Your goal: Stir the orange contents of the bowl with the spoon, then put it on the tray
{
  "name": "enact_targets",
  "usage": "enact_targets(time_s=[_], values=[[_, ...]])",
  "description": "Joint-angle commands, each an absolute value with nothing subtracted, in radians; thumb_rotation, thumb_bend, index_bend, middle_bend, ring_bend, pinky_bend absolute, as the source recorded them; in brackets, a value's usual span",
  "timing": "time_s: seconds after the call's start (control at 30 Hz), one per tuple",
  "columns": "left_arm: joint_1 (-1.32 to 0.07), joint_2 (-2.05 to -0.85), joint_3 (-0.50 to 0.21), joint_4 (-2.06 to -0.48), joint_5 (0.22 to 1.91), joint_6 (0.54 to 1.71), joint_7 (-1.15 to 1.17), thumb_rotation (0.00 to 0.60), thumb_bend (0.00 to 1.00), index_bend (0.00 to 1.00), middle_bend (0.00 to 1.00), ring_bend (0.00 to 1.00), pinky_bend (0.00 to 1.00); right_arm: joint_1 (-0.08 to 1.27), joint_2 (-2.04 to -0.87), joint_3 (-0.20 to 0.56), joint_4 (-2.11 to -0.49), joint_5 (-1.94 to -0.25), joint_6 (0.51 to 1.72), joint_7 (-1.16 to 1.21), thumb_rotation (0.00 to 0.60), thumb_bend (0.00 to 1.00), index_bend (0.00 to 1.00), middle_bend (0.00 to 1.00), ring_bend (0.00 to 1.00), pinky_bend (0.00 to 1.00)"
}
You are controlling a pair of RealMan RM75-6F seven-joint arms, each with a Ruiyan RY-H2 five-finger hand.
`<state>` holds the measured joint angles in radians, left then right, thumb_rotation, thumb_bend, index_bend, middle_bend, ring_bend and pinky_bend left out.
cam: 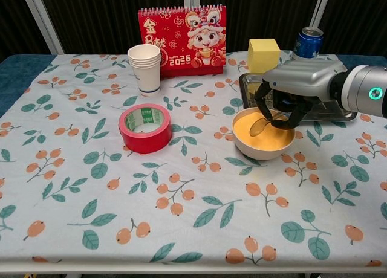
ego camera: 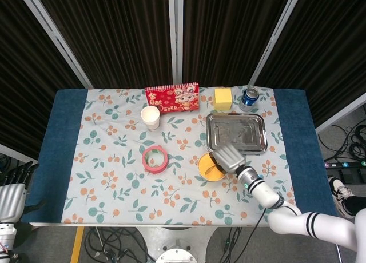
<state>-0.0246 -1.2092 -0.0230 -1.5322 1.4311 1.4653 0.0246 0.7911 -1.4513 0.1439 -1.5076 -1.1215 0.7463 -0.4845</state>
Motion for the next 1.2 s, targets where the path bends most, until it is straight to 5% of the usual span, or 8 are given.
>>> enact_targets(time_s=[0.03, 0.43, 0.7, 1.2], values=[[-0.026, -1.212, -0.023, -1.528, 1.433, 1.463, 0.022, 0.600, 0.14, 0.19, 0.18, 0.12, 0.13, 0.797, -1.452, 0.135, -1.510, -1.104, 0.753, -0.493, 0.600, 0.34, 0.40, 0.91, 0.90, 1.00], [-0.028, -1.215, -0.026, -1.517, 1.433, 1.462, 0.010, 0.600, 0.14, 0.19, 0.18, 0.12, 0.12, 0.806, -1.408, 0.140, -1.543, -1.107, 0.795, -0.453, 0.600, 0.33, 0.31, 0.91, 0.90, 1.00], [-0.027, -1.215, -0.024, -1.522, 1.435, 1.463, 0.015, 0.600, 0.14, 0.19, 0.18, 0.12, 0.12, 0.807, -1.376, 0.123, -1.526, -1.154, 0.796, -0.409, 0.600, 0.20, 0.44, 0.91, 0.90, 1.00], [-0.025, -1.212, -0.024, -1.533, 1.429, 1.462, 0.026, 0.600, 0.14, 0.19, 0.18, 0.12, 0.13, 0.834, -1.454, 0.092, -1.436, -1.183, 0.775, -0.411, 0.600, 0.29, 0.46, 0.91, 0.90, 1.00]])
